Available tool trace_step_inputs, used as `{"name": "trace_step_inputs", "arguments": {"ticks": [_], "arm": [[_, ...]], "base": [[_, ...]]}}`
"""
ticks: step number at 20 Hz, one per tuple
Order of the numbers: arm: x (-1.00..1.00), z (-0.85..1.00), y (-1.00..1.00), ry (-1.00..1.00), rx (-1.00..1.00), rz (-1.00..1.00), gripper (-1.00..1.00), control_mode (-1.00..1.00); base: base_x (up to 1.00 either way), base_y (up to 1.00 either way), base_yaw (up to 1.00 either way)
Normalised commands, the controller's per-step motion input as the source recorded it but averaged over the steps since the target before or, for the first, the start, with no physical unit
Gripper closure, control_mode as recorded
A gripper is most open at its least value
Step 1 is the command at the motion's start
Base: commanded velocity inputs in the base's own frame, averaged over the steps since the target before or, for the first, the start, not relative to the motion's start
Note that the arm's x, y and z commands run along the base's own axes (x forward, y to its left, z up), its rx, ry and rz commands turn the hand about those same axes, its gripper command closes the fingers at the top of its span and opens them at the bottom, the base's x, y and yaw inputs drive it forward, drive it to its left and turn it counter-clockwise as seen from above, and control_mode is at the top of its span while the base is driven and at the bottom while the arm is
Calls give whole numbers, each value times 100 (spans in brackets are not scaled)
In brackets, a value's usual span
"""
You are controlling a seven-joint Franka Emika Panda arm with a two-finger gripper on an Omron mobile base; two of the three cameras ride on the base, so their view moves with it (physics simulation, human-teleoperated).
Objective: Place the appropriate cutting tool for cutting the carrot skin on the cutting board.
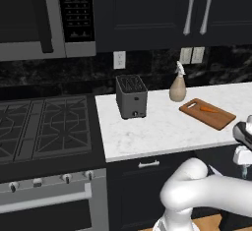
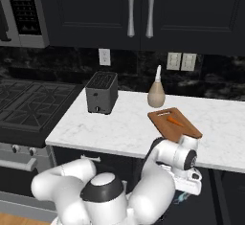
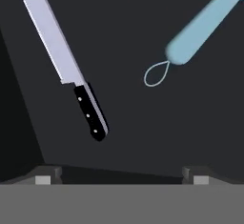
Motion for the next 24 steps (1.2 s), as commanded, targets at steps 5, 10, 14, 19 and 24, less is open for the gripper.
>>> {"name": "trace_step_inputs", "arguments": {"ticks": [5,10,14,19,24], "arm": [[20,-19,-7,-20,0,-12,-100,-100],[5,-41,-3,-8,-2,-20,-100,-100],[32,-30,-14,0,-2,-27,-100,-100],[48,-31,-27,3,0,-21,-100,-100],[37,-39,-32,9,-1,-12,-100,-100]], "base": [[0,0,0],[0,0,0],[0,0,0],[0,0,0],[0,0,0]]}}
